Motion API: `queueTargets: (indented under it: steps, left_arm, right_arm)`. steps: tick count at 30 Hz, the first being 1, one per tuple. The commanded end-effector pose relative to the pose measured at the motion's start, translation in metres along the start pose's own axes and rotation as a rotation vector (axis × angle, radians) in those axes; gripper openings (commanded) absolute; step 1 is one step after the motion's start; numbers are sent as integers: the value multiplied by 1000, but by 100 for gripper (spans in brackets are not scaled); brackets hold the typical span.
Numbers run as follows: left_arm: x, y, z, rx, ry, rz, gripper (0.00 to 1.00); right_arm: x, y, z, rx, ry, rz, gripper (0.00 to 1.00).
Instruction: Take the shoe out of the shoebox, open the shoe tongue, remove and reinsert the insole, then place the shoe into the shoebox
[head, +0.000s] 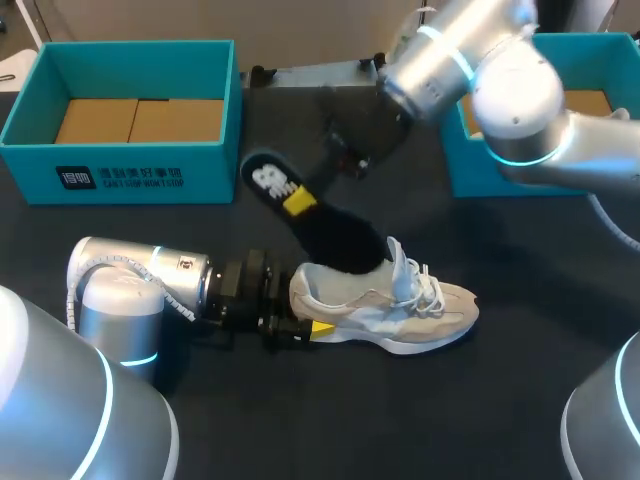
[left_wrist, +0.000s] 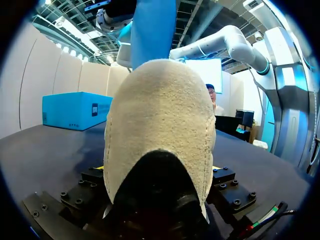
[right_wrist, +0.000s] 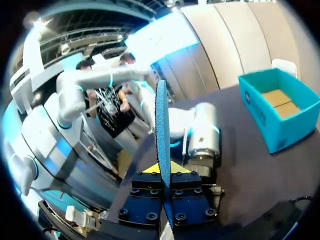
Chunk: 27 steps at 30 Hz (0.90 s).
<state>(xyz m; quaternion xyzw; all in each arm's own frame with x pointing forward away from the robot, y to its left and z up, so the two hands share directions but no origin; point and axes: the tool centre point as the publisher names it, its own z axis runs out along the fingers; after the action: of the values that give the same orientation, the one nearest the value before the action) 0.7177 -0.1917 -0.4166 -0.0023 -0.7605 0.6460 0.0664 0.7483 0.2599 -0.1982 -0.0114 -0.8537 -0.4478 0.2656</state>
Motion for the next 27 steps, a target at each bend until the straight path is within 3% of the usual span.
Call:
queueTargets:
  steps: [1, 11, 12, 14, 19, 22, 27]
  left_arm:
    - [0, 0, 1, 0, -2, 0, 0]
    - [0, 0, 1, 0, -2, 0, 0]
    - [0, 0, 1, 0, -2, 0, 0]
    - [0, 0, 1, 0, -2, 0, 0]
    - [0, 0, 1, 0, -2, 0, 0]
    - [0, 0, 1, 0, -2, 0, 0]
    - [0, 0, 1, 0, -2, 0, 0]
  right_arm:
    - [18, -10, -10, -41, -47, 0, 0]
    - [18, -10, -10, -41, -47, 0, 0]
    - [19, -9, -9, -76, -46, -2, 0]
    - [31, 4, -23, -165, -87, 0, 0]
    - [64, 33, -55, -234, -141, -27, 0]
    - [88, 42, -74, -334, -132, -16, 0]
    - [88, 42, -74, -334, -132, -16, 0]
